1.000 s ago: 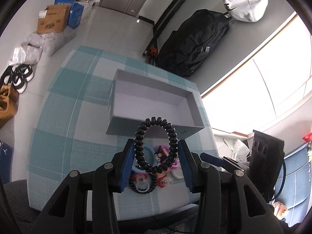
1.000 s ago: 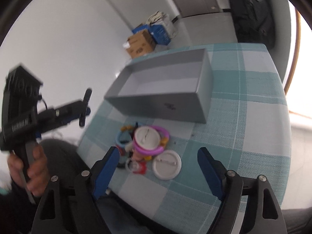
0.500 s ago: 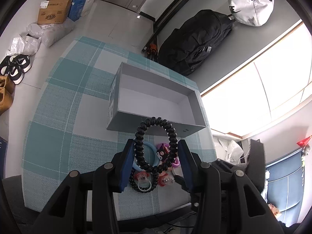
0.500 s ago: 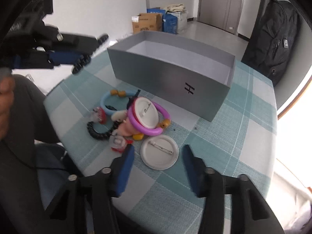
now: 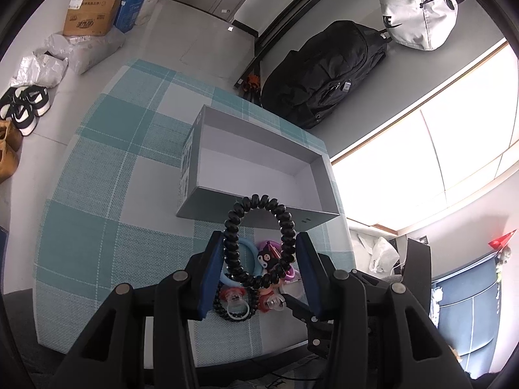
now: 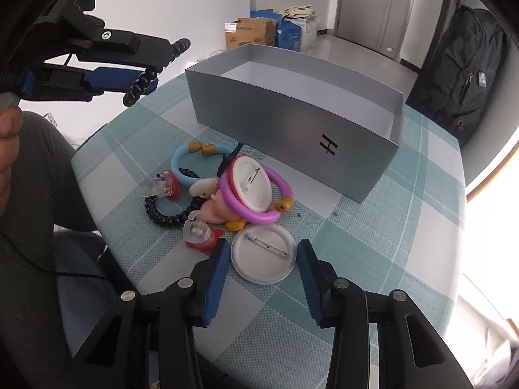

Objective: Organize jewelry
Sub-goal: 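Grasp the white round badge with the right gripper while the left holds the bracelet, then lower bracelet and badge into the grey box and open both grippers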

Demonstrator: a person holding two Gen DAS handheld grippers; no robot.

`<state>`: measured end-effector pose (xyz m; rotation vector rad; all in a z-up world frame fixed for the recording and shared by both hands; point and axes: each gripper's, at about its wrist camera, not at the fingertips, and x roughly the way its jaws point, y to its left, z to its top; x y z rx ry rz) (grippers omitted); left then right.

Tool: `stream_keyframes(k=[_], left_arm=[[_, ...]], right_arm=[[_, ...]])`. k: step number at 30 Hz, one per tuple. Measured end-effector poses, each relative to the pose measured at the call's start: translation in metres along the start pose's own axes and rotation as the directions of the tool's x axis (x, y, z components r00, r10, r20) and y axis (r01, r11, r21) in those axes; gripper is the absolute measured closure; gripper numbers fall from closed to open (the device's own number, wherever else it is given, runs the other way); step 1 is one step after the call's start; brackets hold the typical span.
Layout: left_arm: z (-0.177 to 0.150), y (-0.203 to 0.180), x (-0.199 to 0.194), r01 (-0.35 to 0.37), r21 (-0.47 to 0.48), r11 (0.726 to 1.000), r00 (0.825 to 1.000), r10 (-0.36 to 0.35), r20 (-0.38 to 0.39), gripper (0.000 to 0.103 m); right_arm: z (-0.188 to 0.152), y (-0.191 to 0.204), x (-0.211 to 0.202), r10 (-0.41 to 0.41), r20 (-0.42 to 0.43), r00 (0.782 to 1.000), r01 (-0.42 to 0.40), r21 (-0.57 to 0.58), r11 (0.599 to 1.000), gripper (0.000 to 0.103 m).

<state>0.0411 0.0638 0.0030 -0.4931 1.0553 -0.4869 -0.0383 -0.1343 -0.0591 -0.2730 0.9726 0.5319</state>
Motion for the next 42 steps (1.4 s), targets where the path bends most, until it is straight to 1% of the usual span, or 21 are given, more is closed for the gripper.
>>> stream_keyframes(k=[3,6,9,13,16,20,22,24,27,29,31,32,36,39,42], left_arm=[[0.0,0.0,-0.001,-0.006,0.001,1.0,1.0,0.006,0.002,0.064],[-0.002,-0.002,-0.001,-0.013,0.01,1.0,1.0,0.013,0.003,0.064],[-0.003,-0.005,0.001,-0.026,0.026,0.999,1.0,0.026,0.002,0.064],[-0.005,-0.008,0.001,-0.034,0.041,0.999,0.999,0.033,0.009,0.064],[-0.006,-0.008,0.002,-0.038,0.036,0.999,0.999,0.038,0.008,0.064],[-0.009,-0.013,0.004,-0.05,0.047,0.998,0.999,0.05,0.007,0.064],[-0.01,-0.015,0.002,-0.057,0.059,0.997,0.998,0.056,0.016,0.064],[-0.01,-0.016,-0.001,-0.067,0.067,0.996,0.997,0.065,0.028,0.064],[-0.008,-0.016,-0.003,-0.065,0.054,0.996,0.997,0.063,0.034,0.064],[-0.006,-0.018,-0.003,-0.078,0.059,0.995,0.997,0.076,0.035,0.064],[-0.002,-0.023,-0.004,-0.099,0.08,0.992,0.994,0.095,0.053,0.064],[0.0,-0.026,-0.004,-0.101,0.09,0.991,0.994,0.096,0.06,0.064],[0.013,-0.032,-0.005,-0.132,0.111,0.985,0.989,0.123,0.078,0.064],[0.023,-0.037,0.0,-0.18,0.141,0.974,0.982,0.169,0.081,0.064],[0.032,-0.043,0.007,-0.207,0.181,0.961,0.977,0.195,0.082,0.064]], right_arm=[[0.0,-0.005,-0.005,0.02,0.003,1.0,-0.02,0.028,0.999,0.062],[0.001,-0.014,-0.009,0.07,0.01,0.998,-0.07,0.077,0.995,0.062],[0.001,-0.02,-0.012,0.101,0.018,0.995,-0.102,0.113,0.988,0.062],[0.001,-0.031,-0.022,0.124,0.055,0.991,-0.131,0.161,0.978,0.062],[0.0,-0.042,-0.026,0.17,0.078,0.982,-0.183,0.21,0.96,0.062],[0.001,-0.049,-0.026,0.185,0.079,0.98,-0.199,0.239,0.95,0.062],[0.001,-0.052,-0.029,0.197,0.098,0.976,-0.215,0.251,0.944,0.062],[0.0,-0.06,-0.037,0.221,0.141,0.965,-0.253,0.278,0.927,0.062],[0.002,-0.069,-0.046,0.235,0.197,0.952,-0.288,0.311,0.906,0.062],[0.005,-0.075,-0.053,0.256,0.244,0.935,-0.328,0.328,0.886,0.062],[0.008,-0.076,-0.06,0.262,0.283,0.923,-0.349,0.326,0.879,0.062],[0.012,-0.078,-0.065,0.27,0.314,0.91,-0.369,0.322,0.872,0.062],[0.031,-0.078,-0.073,0.273,0.364,0.89,-0.39,0.302,0.87,0.062],[0.05,-0.082,-0.075,0.278,0.385,0.88,-0.401,0.291,0.869,0.062],[0.064,-0.087,-0.075,0.271,0.393,0.878,-0.397,0.284,0.873,0.062]])
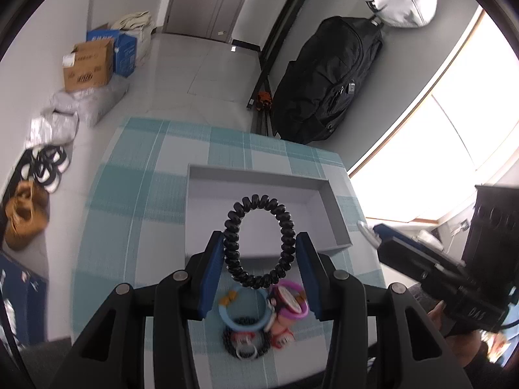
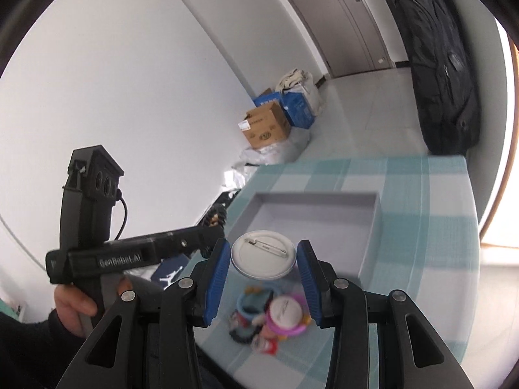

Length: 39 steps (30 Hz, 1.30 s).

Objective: Organize jewelry
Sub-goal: 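Lower bracelet and badge into the grey box and open both grippers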

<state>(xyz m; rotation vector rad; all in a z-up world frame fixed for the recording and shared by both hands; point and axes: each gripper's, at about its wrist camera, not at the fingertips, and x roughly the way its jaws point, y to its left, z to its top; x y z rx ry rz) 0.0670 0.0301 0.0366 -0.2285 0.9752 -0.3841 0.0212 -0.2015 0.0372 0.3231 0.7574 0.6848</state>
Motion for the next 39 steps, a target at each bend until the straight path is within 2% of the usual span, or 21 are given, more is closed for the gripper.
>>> stream_keyframes(k=[7,10,21,28,33,34,36,37,38,39], left_arm=[[0.018,0.002,0.025,-0.056,0.044,0.997,0.998,0.057,-0.023,0.064],[0.021,0.006,0.034,-0.044,0.034,0.998,0.998,0.046,-0.044,0.064],[0.023,0.014,0.052,-0.014,0.069,0.998,0.994,0.021,-0.105,0.064],[0.027,0.011,0.065,0.017,0.065,0.998,0.988,-0.007,-0.154,0.064],[0.025,0.013,0.069,0.008,0.053,0.999,0.985,0.002,-0.173,0.064],[0.025,0.014,0.069,0.018,0.052,0.998,0.985,-0.009,-0.173,0.062],[0.026,0.013,0.066,0.028,0.052,0.998,0.986,-0.019,-0.163,0.052],[0.026,0.014,0.065,0.03,0.051,0.998,0.988,-0.022,-0.153,0.049],[0.026,0.015,0.062,0.026,0.048,0.998,0.99,-0.019,-0.137,0.042],[0.027,0.016,0.061,0.026,0.047,0.999,0.992,-0.019,-0.126,0.039]], right_arm=[[0.03,-0.018,0.018,-0.001,0.012,1.0,0.001,0.013,1.0,0.062],[0.041,-0.027,0.029,-0.005,0.011,1.0,0.005,0.016,1.0,0.062],[0.039,-0.052,0.059,0.017,-0.035,0.999,-0.014,0.069,0.998,0.062],[0.035,-0.05,0.068,-0.008,-0.079,0.997,0.012,0.039,0.999,0.062],[0.033,-0.057,0.074,-0.027,-0.106,0.994,0.034,0.065,0.997,0.06],[0.034,-0.057,0.075,-0.038,-0.11,0.993,0.046,0.064,0.997,0.06],[0.033,-0.059,0.077,-0.029,-0.119,0.992,0.039,0.075,0.996,0.06],[0.033,-0.058,0.076,-0.028,-0.116,0.993,0.037,0.075,0.997,0.056],[0.033,-0.057,0.075,-0.033,-0.113,0.993,0.041,0.069,0.997,0.047],[0.034,-0.056,0.073,-0.052,-0.105,0.993,0.059,0.06,0.996,0.044]])
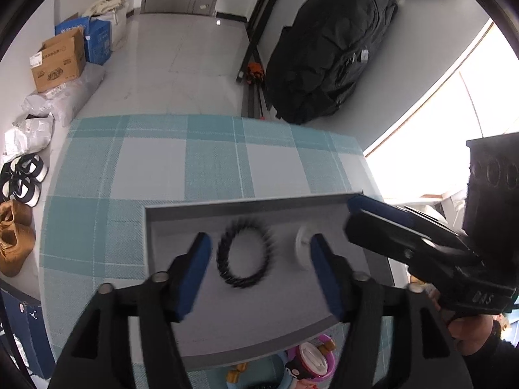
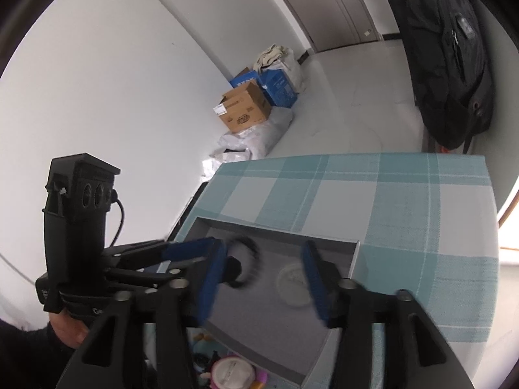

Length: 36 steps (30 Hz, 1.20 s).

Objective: Organize jewelry
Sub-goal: 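Lower bracelet and badge into the grey box and open both grippers, then withdraw both grippers from the box back over the jewelry pile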

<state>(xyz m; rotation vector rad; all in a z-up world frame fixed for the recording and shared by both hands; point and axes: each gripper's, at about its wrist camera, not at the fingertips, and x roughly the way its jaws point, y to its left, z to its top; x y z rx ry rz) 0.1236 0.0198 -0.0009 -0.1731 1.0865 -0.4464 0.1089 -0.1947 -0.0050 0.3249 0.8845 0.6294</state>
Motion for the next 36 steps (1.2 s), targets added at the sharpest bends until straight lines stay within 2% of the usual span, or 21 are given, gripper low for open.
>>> stream_keyframes(k=[1,5,8,11,16,21,23,26,29,36], left_arm=[[0.0,0.001,-0.003,0.0,-0.005,1.0,1.0,0.0,0.01,0.038],[0.001,0.002,-0.016,0.02,-0.009,1.0,0.998,-0.019,0.059,0.028],[0.0,0.0,-0.021,-0.004,-0.012,1.0,0.996,0.005,0.09,0.026],[-0.003,0.0,-0.023,-0.031,-0.01,0.999,0.995,0.032,0.095,0.026],[-0.011,0.006,-0.04,-0.076,-0.018,0.997,0.989,0.078,0.124,0.026],[-0.027,0.011,-0.055,-0.076,-0.062,0.995,0.983,0.085,0.162,0.026],[-0.037,0.013,-0.057,-0.077,-0.069,0.995,0.983,0.088,0.163,0.025],[-0.051,0.013,-0.054,-0.114,-0.059,0.992,0.984,0.121,0.134,0.025],[-0.059,0.015,-0.045,-0.155,-0.028,0.988,0.983,0.157,0.094,0.025],[-0.061,0.002,-0.015,-0.106,0.015,0.994,0.994,0.106,-0.029,0.025]], right_arm=[[-0.001,0.002,-0.008,-0.033,0.032,0.999,0.034,-0.011,0.999,0.042],[-0.005,0.005,-0.036,-0.063,0.141,0.988,0.068,-0.033,0.997,0.014],[-0.006,0.006,-0.044,-0.057,0.162,0.985,0.063,-0.034,0.997,0.009],[-0.009,0.007,-0.045,-0.099,0.171,0.98,0.106,-0.036,0.994,0.002],[-0.017,0.015,-0.051,-0.111,0.199,0.974,0.122,-0.048,0.991,0.0],[-0.026,0.027,-0.058,-0.126,0.223,0.967,0.146,-0.077,0.986,0.0],[-0.03,0.033,-0.065,-0.109,0.247,0.963,0.135,-0.091,0.987,0.0],[-0.038,0.041,-0.071,-0.097,0.263,0.96,0.13,-0.111,0.985,0.0],[-0.045,0.042,-0.071,-0.091,0.242,0.966,0.119,-0.101,0.988,0.0],[-0.055,0.045,-0.07,-0.089,0.197,0.976,0.114,-0.121,0.986,0.0]])
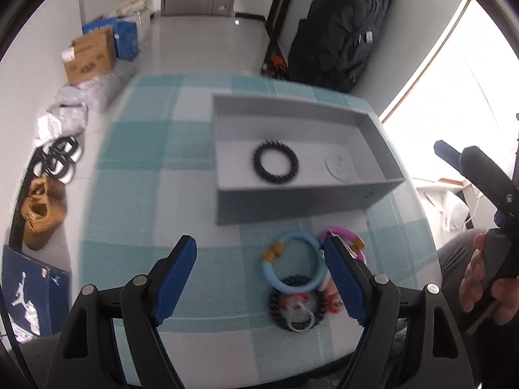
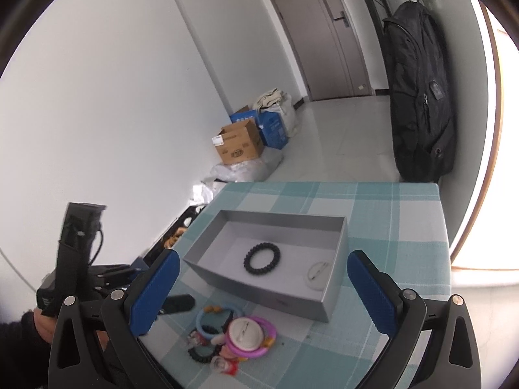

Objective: Organize jewelry
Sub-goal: 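Withdraw both grippers from the box back over the jewelry pile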

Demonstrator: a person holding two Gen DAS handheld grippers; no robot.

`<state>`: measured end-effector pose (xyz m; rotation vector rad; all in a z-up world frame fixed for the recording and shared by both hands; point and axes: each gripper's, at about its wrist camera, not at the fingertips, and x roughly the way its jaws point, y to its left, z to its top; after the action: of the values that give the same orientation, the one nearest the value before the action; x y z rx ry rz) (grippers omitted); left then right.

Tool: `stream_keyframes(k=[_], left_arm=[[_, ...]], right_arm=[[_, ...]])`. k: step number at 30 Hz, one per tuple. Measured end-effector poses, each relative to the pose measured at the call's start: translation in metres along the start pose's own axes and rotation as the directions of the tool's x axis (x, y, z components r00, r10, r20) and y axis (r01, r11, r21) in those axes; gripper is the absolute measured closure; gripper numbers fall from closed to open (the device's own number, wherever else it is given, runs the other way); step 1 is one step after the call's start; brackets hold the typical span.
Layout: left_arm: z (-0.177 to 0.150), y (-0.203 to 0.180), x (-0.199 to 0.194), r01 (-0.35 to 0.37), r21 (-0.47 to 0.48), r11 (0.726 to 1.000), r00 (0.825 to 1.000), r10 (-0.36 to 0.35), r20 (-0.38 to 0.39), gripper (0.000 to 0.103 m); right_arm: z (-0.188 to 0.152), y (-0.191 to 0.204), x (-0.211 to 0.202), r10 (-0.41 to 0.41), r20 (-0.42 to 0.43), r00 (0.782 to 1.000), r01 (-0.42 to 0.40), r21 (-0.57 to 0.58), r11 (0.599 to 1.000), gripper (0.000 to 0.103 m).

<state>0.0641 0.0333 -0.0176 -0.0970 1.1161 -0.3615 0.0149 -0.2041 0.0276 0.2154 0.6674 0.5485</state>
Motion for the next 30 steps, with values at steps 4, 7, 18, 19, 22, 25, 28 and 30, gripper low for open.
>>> stream_keyframes(k=[4,7,18,19,22,25,28,30], left_arm=[[-0.004,-0.006,0.013,0.029,0.03,0.999,0.998,-0.027,-0.056,0.025],[-0.005,-0.011,0.018,0.008,0.072,0.997,0.997,-0.003,-0.08,0.025],[-0.009,-0.028,0.029,-0.028,0.186,0.982,0.994,0.047,-0.096,0.025],[-0.009,-0.028,0.03,-0.025,0.187,0.982,0.994,0.045,-0.101,0.025],[-0.01,-0.023,0.029,-0.009,0.173,0.985,0.994,0.027,-0.103,0.026],[-0.01,-0.019,0.021,0.028,0.154,0.988,0.996,-0.013,-0.093,0.039],[-0.009,-0.016,0.02,0.037,0.147,0.989,0.996,-0.025,-0.08,0.049],[-0.01,-0.016,0.023,0.046,0.141,0.989,0.996,-0.035,-0.082,0.049]], right_arm=[[-0.009,-0.003,0.001,-0.033,-0.039,0.999,0.033,0.012,0.999,0.0],[-0.012,-0.004,0.002,-0.043,-0.055,0.998,0.043,0.009,0.999,0.0],[-0.016,-0.009,0.003,-0.069,-0.067,0.995,0.07,0.012,0.997,0.0],[-0.017,-0.009,0.002,-0.07,-0.067,0.995,0.071,0.012,0.997,0.0],[-0.017,-0.011,0.002,-0.077,-0.069,0.995,0.078,0.011,0.997,0.0],[-0.018,-0.012,0.001,-0.079,-0.068,0.995,0.081,0.016,0.997,0.0],[-0.018,-0.013,0.002,-0.081,-0.072,0.994,0.082,0.019,0.996,0.0],[-0.019,-0.012,0.003,-0.083,-0.08,0.993,0.085,0.017,0.996,0.0]])
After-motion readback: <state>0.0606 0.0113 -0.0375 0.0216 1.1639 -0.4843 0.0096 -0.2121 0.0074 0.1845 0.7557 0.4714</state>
